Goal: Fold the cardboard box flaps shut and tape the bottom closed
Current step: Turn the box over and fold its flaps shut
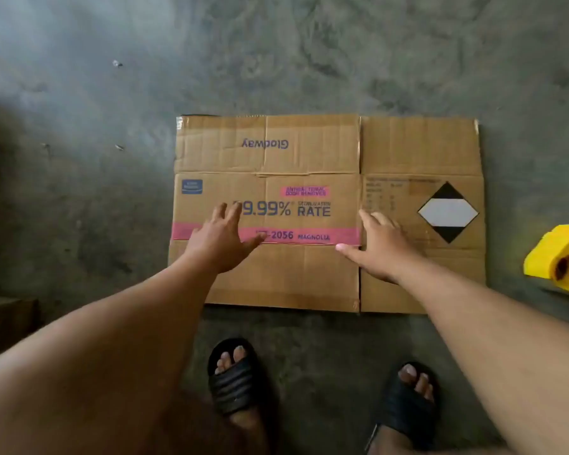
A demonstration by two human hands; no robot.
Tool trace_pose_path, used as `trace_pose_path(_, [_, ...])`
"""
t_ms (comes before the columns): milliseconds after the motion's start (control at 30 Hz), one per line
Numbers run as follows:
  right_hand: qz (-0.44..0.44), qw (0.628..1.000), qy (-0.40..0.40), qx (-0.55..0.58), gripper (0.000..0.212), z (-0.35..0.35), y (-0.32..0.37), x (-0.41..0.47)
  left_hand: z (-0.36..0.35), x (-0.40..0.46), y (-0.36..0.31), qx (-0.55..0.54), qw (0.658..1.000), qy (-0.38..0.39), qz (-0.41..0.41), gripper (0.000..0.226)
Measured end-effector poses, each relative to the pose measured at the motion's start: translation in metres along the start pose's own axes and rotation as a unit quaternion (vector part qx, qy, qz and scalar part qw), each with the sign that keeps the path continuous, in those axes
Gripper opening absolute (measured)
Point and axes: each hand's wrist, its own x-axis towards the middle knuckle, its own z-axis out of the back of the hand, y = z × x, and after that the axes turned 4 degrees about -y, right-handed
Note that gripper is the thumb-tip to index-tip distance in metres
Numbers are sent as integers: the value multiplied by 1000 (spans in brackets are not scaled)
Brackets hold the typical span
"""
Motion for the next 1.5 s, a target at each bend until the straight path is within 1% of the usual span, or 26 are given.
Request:
trace_pose_path(133, [-13, 1000, -11, 9, 99, -65, -9, 26, -64, 29, 39, -4, 999, -8, 51, 96])
trace_pose_path(267, [-7, 998, -60, 1, 97, -117, -16, 41, -113, 47, 65, -20, 995, -90, 30, 90])
trace_pose_path(400, [7, 994, -106, -15, 94, -141, -21, 45, -145, 46, 95, -28, 989, -128, 66, 91])
trace_pose_path(500, [13, 992, -123, -26, 90, -149, -27, 38, -157, 34, 113, -29, 983, -135, 120, 101])
trace_pose_path(633, [6, 988, -152, -25, 85, -161, -32, 18, -160, 23, 131, -82, 968, -133, 196, 116])
trace_pose_path(700, [-4, 986, -164, -20, 84, -165, -33, 7, -157, 22, 137, -100, 965, -130, 203, 119])
trace_pose_path(800, [10, 986, -164, 9, 83, -172, -32, -3, -153, 22, 140, -104, 966, -147, 185, 118])
trace_pose_path(900, [24, 977, -180, 111, 78, -171, -28, -5, -152, 22, 140, -125, 961, -170, 179, 115])
trace_pose_path(1000, [22, 949, -231, 214, 72, -155, -24, 0, -140, 25, 137, -156, 955, -205, 150, 109])
trace_pose_path(1067, [41, 931, -262, 250, 69, -132, -23, 9, -122, 33, 130, -178, 946, -240, 126, 99])
trace_pose_path(1133, [63, 920, -282, 264, 69, -99, -24, 21, -100, 42, 117, -192, 935, -280, 105, 90])
trace_pose_path(1233, [82, 913, -300, 266, 68, -35, -25, 33, -61, 52, 94, -216, 916, -328, 80, 85])
trace_pose_path(1367, [118, 908, -309, 257, 66, 49, -30, 38, 4, 59, 67, -233, 906, -349, 54, 81])
trace_pose_path(1400, [128, 905, -306, 265, 68, 71, -31, 39, 21, 59, 60, -242, 904, -350, 36, 80])
trace_pose_path(1500, [162, 882, -321, 305, 83, 125, -33, 35, 66, 55, 41, -268, 891, -366, -15, 73])
